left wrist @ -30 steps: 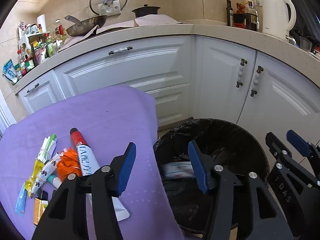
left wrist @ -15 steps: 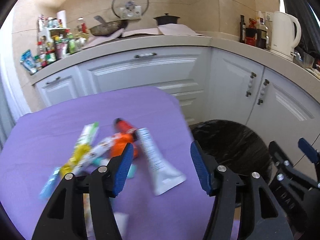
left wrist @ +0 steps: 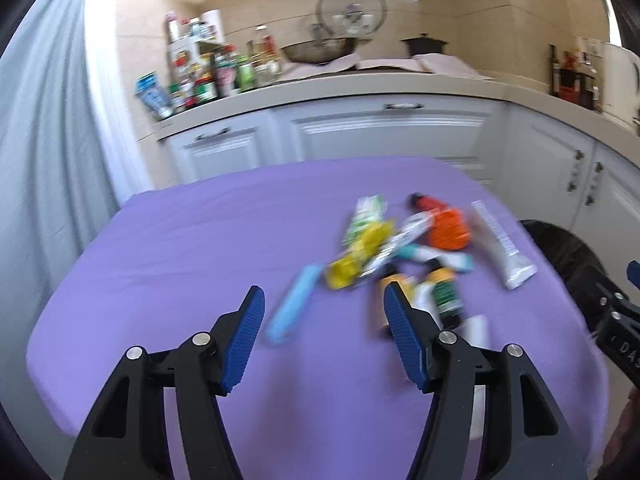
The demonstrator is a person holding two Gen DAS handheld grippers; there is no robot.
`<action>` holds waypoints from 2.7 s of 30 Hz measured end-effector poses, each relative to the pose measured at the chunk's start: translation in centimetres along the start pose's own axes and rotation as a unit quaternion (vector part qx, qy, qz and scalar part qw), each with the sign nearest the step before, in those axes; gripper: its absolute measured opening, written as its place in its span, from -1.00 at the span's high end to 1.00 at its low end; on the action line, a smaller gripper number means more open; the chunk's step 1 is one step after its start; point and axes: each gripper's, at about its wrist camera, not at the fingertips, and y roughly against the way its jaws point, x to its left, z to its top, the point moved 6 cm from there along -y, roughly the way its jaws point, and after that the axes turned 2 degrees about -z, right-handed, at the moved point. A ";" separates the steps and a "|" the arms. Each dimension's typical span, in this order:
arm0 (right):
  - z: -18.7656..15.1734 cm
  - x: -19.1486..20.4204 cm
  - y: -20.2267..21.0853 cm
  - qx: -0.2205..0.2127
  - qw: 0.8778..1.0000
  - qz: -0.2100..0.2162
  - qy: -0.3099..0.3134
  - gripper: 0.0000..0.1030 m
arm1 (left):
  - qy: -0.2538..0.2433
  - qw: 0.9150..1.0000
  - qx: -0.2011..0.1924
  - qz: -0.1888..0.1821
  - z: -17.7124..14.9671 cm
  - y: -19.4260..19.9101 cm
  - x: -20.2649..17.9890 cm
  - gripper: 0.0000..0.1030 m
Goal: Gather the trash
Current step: 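Move the right gripper back to the table and grasp the white-green tube, then grasp the yellow-green wrapper with the left gripper while the right gripper carries the tube toward the bin, then carry the wrapper and tube over the bin and open both grippers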
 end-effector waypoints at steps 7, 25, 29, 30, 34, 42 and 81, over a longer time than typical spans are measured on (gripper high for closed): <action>-1.7 5.2 0.7 0.012 0.999 0.030 0.032 -0.60 | 0.032 0.999 0.021 0.030 -2.5 -0.3 5.4 -0.18; -6.4 11.0 -0.8 0.088 0.990 0.059 0.087 0.44 | 0.062 0.996 0.033 0.056 -5.2 -0.5 10.4 -0.18; -6.3 10.5 -0.7 0.089 0.991 0.063 0.081 0.63 | 0.058 0.997 0.030 0.049 -5.0 -0.3 9.8 -0.18; -6.3 10.3 -0.7 0.091 0.991 0.065 0.076 0.64 | 0.057 0.997 0.030 0.046 -5.0 -0.2 9.6 -0.19; -5.9 9.3 -0.2 0.085 0.992 0.062 0.069 0.65 | 0.052 0.998 0.028 0.035 -4.8 0.0 8.6 -0.19; -4.1 5.3 0.5 0.049 0.997 0.030 0.054 0.65 | 0.040 0.999 0.022 -0.003 -3.8 0.3 4.6 -0.18; -2.9 -4.4 -1.0 0.028 0.999 0.017 -0.010 0.64 | -0.036 0.996 0.046 -0.067 -4.1 -0.9 -6.5 0.71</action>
